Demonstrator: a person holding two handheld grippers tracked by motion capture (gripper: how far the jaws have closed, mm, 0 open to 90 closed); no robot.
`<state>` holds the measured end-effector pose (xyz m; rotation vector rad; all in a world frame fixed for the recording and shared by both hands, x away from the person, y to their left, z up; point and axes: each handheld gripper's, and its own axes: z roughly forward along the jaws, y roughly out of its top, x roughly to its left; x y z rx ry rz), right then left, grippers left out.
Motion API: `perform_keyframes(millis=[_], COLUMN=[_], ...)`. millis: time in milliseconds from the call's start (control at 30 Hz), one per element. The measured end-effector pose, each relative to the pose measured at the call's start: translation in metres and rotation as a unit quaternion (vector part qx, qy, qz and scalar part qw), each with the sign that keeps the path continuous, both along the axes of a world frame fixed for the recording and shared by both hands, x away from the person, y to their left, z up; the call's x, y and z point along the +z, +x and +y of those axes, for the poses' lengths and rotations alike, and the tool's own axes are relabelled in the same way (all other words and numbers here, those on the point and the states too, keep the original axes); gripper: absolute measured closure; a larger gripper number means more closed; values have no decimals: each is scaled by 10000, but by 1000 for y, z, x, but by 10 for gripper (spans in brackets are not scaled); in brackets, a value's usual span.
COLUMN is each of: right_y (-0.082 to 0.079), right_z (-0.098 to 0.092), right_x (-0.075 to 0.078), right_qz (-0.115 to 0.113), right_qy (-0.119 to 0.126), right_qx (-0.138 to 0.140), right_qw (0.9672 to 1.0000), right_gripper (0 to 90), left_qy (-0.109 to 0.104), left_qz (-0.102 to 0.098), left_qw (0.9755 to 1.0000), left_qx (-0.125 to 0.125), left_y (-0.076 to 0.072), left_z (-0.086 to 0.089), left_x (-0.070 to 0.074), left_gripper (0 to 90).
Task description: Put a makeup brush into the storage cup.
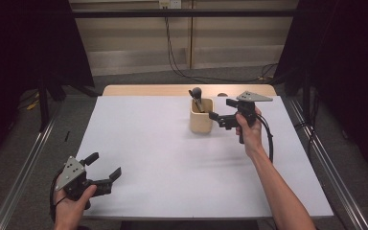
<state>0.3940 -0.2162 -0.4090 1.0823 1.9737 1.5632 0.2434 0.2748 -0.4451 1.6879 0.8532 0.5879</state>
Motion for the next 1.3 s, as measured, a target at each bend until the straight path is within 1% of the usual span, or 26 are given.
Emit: perform_keyframes(millis=[67, 100, 167, 200, 267, 400, 467, 533, 600, 667, 767, 800, 867, 933, 1033, 1100, 1167, 1300], right_y=[-5, -8, -11, -12, -16, -24, -27, -32, -35, -40, -46, -48, -52, -57, -62, -66, -69, -78], right_z=[-2, -2, -4, -6, -8, -11, -13, -16, -20, -22, -25, -25, -26, -26, -26, -27, -28, -31], right_x=[0, 0, 0, 0, -1, -1, -1, 0, 0, 0, 1, 1, 1, -1, -5, -7, -9, -11], right_qz=[-60, -97, -100, -101, -103, -177, -110, -171, -130, -178, -145, -169, -146, -167, -116, -94, -51, -10], right_qy=[-70, -87, -127, -135, -104, -51, -115, -75, -35, -74, -95, -109, -106, -162, -189, -222, -184, -203], right_qx=[-113, -126, -162, -172, -160, -226, -266, -377, -398, -467, -488, -493, -504, -517, -539, -566, -582, -604], right_qw=[9999, 9998, 9997, 9997, 9998, 9996, 9995, 9991, 9991, 9987, 9987, 9986, 9986, 9984, 9983, 9981, 9981, 9980], right_gripper=[23, 23, 23, 23, 23, 24, 27, 33, 33, 33, 33, 34, 34, 36, 42, 23, 17, 14], left_qy=[-3, -16, -50, -23, -22, 10, 15, 17, 1, 19, -7, -8, -16, -3, -1, 20, 10, -6], left_qz=[8, 9, 16, 18, 6, -4, 0, 2, 8, 2, 35, 45, 43, 30, 9, 2, 9, 6], left_qw=[10000, 10000, 10000, 10000, 10000, 10000, 10000, 10000, 10000, 10000, 10000, 10000, 10000, 10000, 10000, 10000, 10000, 10000], left_qx=[4, 7, 32, 26, 17, -2, -9, 1, 17, 16, -3, -5, -7, 5, 23, 17, 39, 34], left_y=[0, 0, 0, 0, 0, 0, 0, -1, -1, -1, -1, -1, -1, -1, -2, -2, -3, -4], left_z=[-1, -1, -1, -1, 0, -1, -1, 0, 0, 0, -1, -2, -2, -2, 0, 0, 1, 0], left_x=[0, 0, 0, 0, 0, 0, 0, 0, 0, 0, 0, -1, -1, 0, 0, 0, 0, 0], left_gripper=[32, 32, 32, 32, 32, 32, 32, 32, 32, 32, 32, 32, 32, 32, 32, 32, 32, 32])
